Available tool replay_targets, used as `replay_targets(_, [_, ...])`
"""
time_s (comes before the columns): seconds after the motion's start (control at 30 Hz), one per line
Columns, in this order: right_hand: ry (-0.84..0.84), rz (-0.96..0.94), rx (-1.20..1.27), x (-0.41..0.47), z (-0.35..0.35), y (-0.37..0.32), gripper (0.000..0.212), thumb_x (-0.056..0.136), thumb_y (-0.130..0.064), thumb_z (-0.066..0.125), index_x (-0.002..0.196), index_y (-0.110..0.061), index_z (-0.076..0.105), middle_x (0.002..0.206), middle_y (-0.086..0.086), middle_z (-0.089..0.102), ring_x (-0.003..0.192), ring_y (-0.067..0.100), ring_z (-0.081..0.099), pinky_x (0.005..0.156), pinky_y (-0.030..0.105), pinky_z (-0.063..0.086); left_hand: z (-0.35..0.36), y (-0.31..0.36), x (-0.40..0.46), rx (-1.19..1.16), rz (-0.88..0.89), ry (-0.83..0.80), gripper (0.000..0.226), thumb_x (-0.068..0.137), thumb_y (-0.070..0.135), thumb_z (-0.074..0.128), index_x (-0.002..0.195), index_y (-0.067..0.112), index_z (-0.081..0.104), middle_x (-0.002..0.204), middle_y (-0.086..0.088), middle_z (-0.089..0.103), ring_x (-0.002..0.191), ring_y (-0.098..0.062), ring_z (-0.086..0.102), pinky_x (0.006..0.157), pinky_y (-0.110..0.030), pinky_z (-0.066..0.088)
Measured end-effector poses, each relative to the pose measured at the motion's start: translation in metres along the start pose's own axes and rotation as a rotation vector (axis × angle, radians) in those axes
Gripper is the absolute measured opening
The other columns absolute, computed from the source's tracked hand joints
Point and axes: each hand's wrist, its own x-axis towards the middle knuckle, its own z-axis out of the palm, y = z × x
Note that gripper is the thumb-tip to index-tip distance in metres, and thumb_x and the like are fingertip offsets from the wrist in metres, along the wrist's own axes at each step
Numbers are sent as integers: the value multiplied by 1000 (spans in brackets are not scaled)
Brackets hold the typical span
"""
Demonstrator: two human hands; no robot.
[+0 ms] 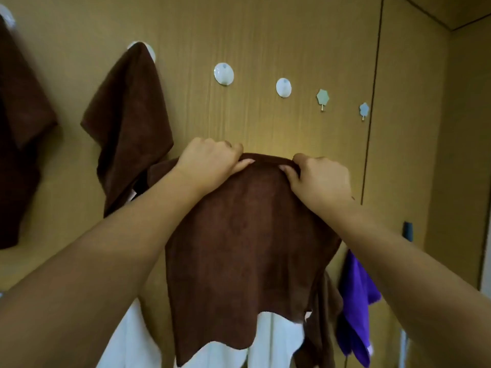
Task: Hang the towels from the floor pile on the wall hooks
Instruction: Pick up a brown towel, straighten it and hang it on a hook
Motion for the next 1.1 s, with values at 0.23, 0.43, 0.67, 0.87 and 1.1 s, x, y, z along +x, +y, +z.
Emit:
replay_targets(0.23, [36, 71, 227, 74, 50, -11, 44, 95, -56, 33, 78, -18, 46, 64, -4, 44, 71, 19, 46, 50, 28, 25, 42, -45, 48, 98, -87, 36, 47, 98, 51, 24, 96, 11, 50, 96, -10, 63, 85, -29, 61, 57, -31, 26])
replay_targets(0.43, [131, 57, 377, 143, 78, -16, 45, 93, -58, 35, 76, -18, 49, 68, 1, 53, 74, 23, 57, 57, 30, 34, 58, -82, 92, 108, -191, 92, 42, 98, 49, 30, 85, 12, 45, 92, -13, 60, 70, -25, 42, 58, -32, 23])
replay_targets(0.67, [242, 10, 450, 205, 101, -14, 48, 93, -56, 38, 88, -12, 59, 78, 6, 62, 77, 25, 59, 67, 38, 48, 71, -103, 129, 106, -285, 53, 41, 98, 49, 31, 83, 12, 42, 77, -10, 43, 71, -25, 39, 61, -34, 26])
replay_targets(0.87, [272, 5, 500, 248, 109, -16, 43, 95, -53, 37, 81, -15, 51, 77, 2, 56, 78, 21, 56, 64, 32, 39, 76, -121, 158, 73, -362, 81, 42, 97, 49, 34, 81, 11, 42, 74, -9, 38, 71, -27, 39, 60, -36, 26])
replay_targets(1.1, [179, 114, 791, 296, 105, -21, 46, 92, -54, 42, 68, -16, 49, 77, 3, 56, 83, 24, 58, 66, 31, 36, 82, -140, 197, -157, -586, 157, 47, 93, 53, 42, 94, 9, 59, 83, -8, 46, 79, -23, 43, 65, -36, 34])
